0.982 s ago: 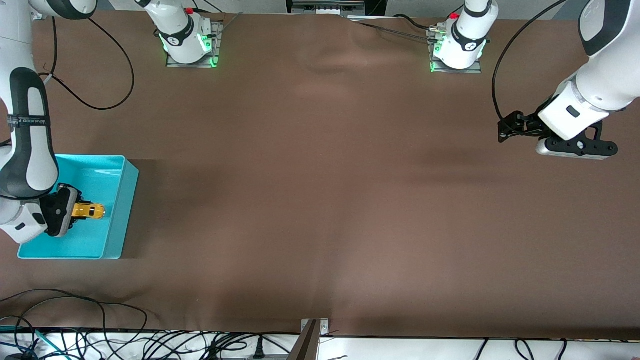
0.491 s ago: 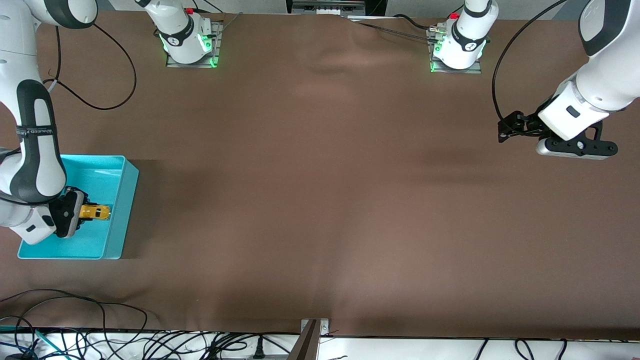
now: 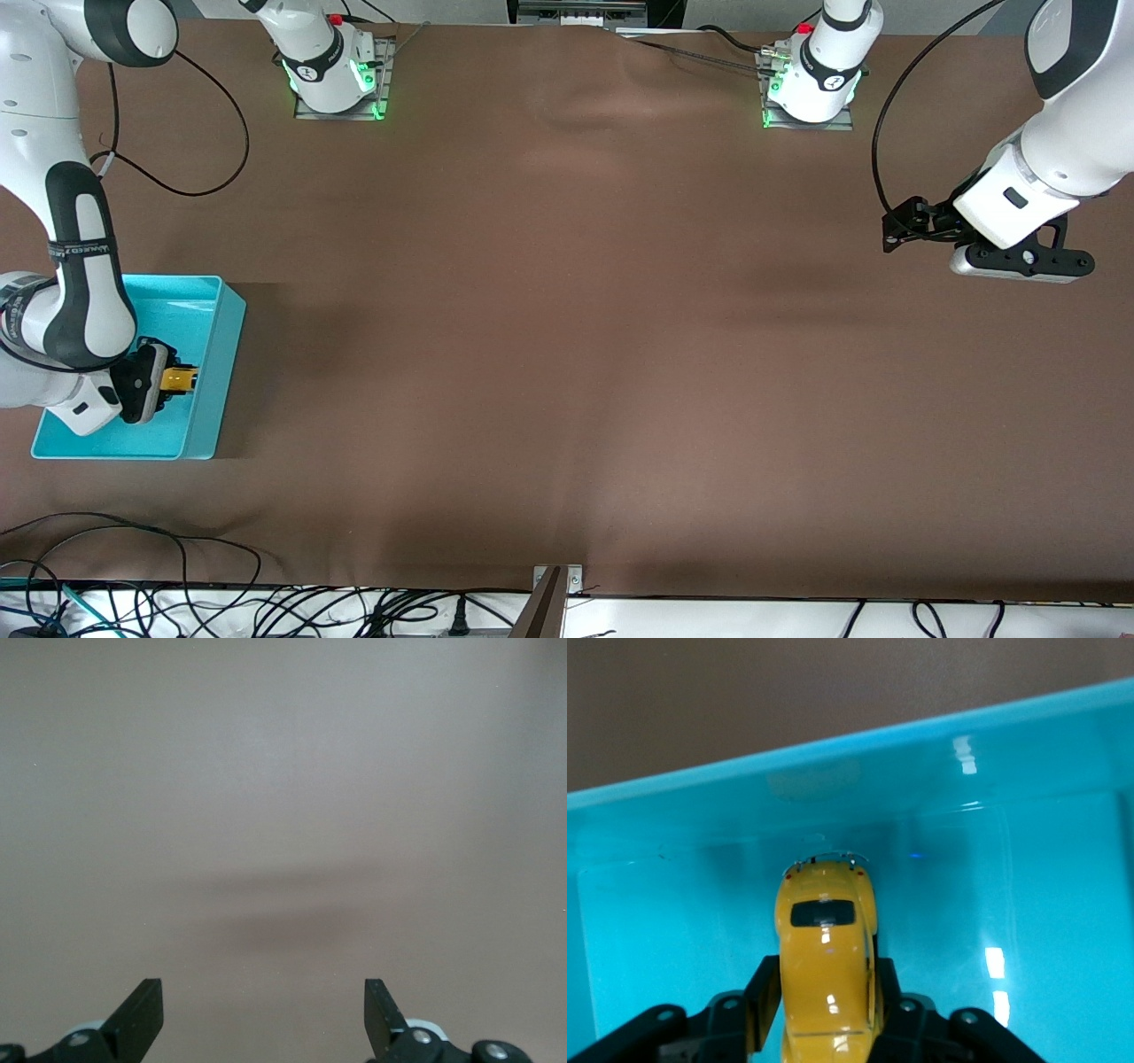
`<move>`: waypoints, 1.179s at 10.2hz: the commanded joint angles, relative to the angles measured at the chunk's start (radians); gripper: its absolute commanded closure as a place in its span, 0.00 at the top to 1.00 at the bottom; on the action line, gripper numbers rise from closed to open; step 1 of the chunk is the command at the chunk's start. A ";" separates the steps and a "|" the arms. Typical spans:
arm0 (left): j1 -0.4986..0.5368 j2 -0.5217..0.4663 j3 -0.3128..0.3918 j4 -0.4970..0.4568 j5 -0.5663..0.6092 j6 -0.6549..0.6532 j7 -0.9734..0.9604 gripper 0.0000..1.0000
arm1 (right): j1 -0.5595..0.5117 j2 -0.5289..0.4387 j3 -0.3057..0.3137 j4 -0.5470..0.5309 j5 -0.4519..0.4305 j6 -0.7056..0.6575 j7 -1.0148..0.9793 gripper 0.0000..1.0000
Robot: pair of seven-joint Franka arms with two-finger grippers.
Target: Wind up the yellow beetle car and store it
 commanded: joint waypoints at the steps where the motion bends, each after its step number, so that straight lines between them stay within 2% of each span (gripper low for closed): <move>1: -0.001 0.008 0.000 0.023 -0.024 -0.022 -0.011 1.00 | -0.016 -0.002 0.013 0.005 0.020 -0.002 -0.028 0.99; 3: -0.001 0.008 0.000 0.025 -0.024 -0.022 -0.011 1.00 | -0.019 -0.008 0.018 0.009 0.025 -0.014 -0.027 1.00; 6: 0.003 0.014 0.000 0.025 -0.024 -0.022 -0.009 1.00 | -0.019 -0.086 0.016 0.022 0.109 -0.088 0.022 1.00; 10: 0.004 0.014 0.000 0.025 -0.024 -0.022 -0.009 1.00 | -0.013 -0.207 0.018 0.033 0.112 -0.166 0.261 1.00; 12: 0.003 0.014 0.000 0.025 -0.022 -0.022 -0.009 1.00 | -0.002 -0.259 0.034 0.033 0.117 -0.232 0.443 1.00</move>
